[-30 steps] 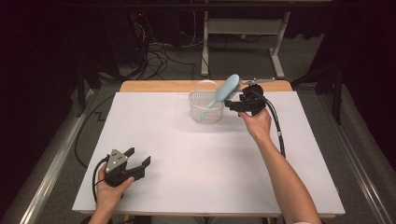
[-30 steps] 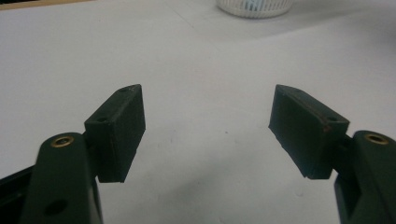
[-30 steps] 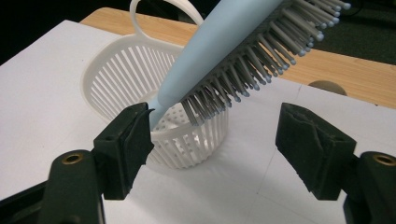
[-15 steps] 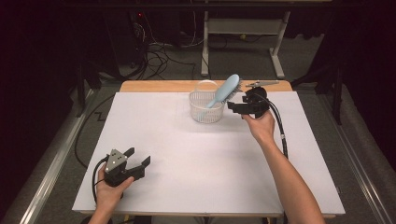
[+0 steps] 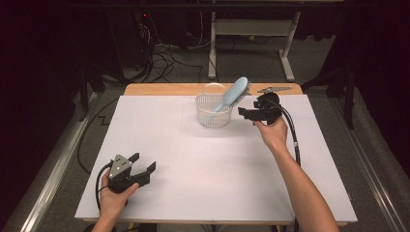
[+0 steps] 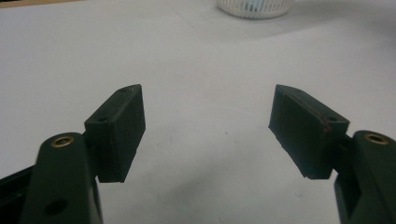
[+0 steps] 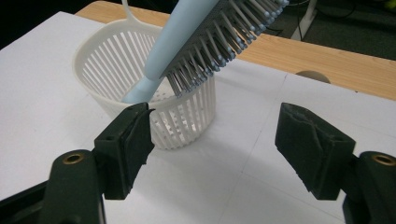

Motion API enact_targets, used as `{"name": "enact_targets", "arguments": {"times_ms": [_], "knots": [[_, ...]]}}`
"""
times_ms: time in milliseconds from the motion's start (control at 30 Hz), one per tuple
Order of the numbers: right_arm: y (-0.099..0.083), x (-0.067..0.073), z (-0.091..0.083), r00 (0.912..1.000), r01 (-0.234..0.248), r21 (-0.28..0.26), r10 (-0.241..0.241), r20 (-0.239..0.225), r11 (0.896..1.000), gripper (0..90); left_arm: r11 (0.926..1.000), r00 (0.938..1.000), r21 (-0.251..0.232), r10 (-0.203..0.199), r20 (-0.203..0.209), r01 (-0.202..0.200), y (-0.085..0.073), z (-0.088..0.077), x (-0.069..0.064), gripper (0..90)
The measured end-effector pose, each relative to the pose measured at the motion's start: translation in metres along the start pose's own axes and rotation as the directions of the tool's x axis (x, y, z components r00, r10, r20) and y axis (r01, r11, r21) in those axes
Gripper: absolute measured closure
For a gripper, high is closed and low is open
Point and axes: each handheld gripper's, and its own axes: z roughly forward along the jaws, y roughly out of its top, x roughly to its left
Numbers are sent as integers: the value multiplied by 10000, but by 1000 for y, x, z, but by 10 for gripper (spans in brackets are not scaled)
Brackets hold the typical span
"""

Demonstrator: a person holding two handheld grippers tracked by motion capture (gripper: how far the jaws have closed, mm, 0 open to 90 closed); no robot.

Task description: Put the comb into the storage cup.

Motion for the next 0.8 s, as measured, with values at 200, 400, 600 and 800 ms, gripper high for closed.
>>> {"name": "enact_targets", "arguments": {"times_ms": [200,400,600,800], "knots": [[-3,0,-2,10000,13,-7,-13,-17,10000,278,10000,10000,-3,3,2,-3,0,0,0,278],[-5,-3,-6,10000,38,-21,-38,-1,10000,278,10000,10000,6,8,-3,-8,0,0,0,278],[-8,-5,-10,10000,-13,-87,13,33,10000,279,10000,10000,-7,-1,-9,1,0,0,0,278],[-10,-8,-13,10000,-75,-144,76,51,9999,279,10000,10000,-7,3,-9,-3,0,0,0,278]]}}
